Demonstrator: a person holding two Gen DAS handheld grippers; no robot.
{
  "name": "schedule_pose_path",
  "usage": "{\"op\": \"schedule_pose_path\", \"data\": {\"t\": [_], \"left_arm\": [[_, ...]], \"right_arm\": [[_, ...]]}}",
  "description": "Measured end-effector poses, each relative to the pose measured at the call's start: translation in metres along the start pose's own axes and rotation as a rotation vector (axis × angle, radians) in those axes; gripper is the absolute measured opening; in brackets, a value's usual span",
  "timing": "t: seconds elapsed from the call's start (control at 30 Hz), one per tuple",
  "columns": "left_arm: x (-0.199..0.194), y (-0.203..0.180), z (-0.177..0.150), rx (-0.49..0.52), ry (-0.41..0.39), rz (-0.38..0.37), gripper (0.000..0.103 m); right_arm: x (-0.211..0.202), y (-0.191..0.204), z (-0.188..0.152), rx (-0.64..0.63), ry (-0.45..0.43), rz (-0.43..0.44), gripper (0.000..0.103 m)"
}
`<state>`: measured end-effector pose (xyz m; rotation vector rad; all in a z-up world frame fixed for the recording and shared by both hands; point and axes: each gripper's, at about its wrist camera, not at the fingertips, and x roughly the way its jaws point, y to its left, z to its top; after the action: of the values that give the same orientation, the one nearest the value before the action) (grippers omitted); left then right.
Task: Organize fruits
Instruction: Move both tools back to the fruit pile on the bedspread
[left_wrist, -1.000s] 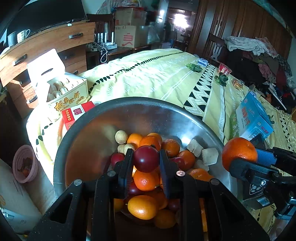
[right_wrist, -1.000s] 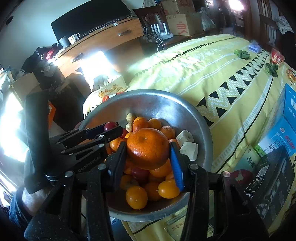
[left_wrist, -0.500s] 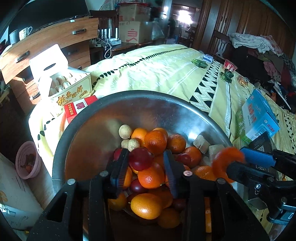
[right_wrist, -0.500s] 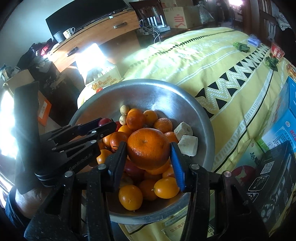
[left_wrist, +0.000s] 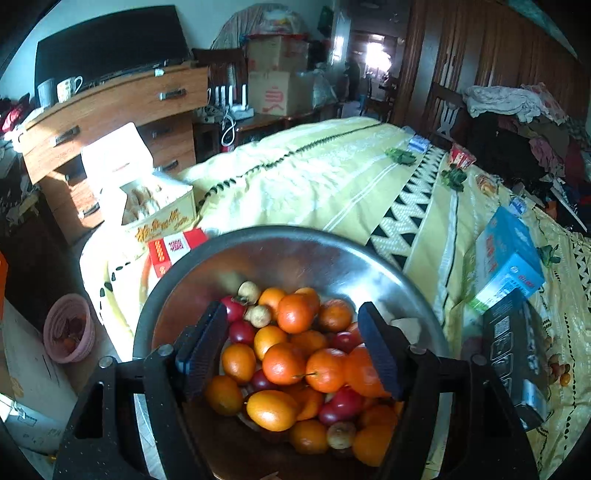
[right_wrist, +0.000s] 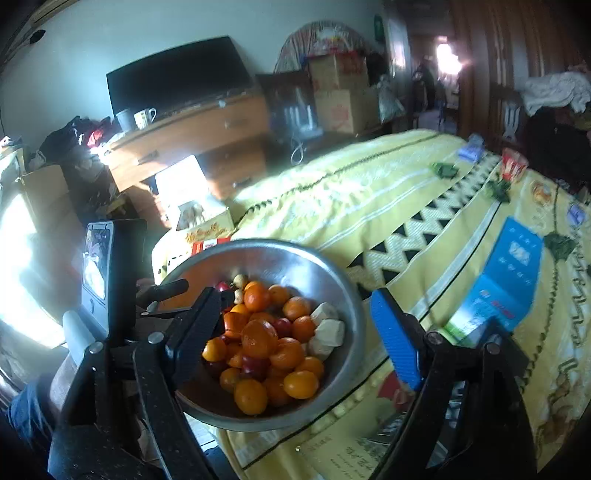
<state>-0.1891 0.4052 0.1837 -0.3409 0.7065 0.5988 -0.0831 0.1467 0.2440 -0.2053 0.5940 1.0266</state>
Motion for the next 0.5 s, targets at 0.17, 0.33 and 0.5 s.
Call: {"op": "schedule_pose_path", "data": {"t": [0.17,0.33,0.5], "left_arm": [[-0.059,-0.076,0.009,0.106,-0.156,-0.094,0.098],[-0.09,-0.181,-0.008,0.237,-0.163,-0.239,0.103],[-0.098,-0.284,-0.054,0.394,-0.106,-0.395,0.103]], "right_arm": [[-0.08,-0.04,-0.028,0.033,-0.139,-0.162,0.101],[-0.131,-0.097,-0.07,0.13,-0.111,-0.317,0.103],[-0.171,-0.158,-0.121,0.271,-0.063,-0.454,0.103]]}}
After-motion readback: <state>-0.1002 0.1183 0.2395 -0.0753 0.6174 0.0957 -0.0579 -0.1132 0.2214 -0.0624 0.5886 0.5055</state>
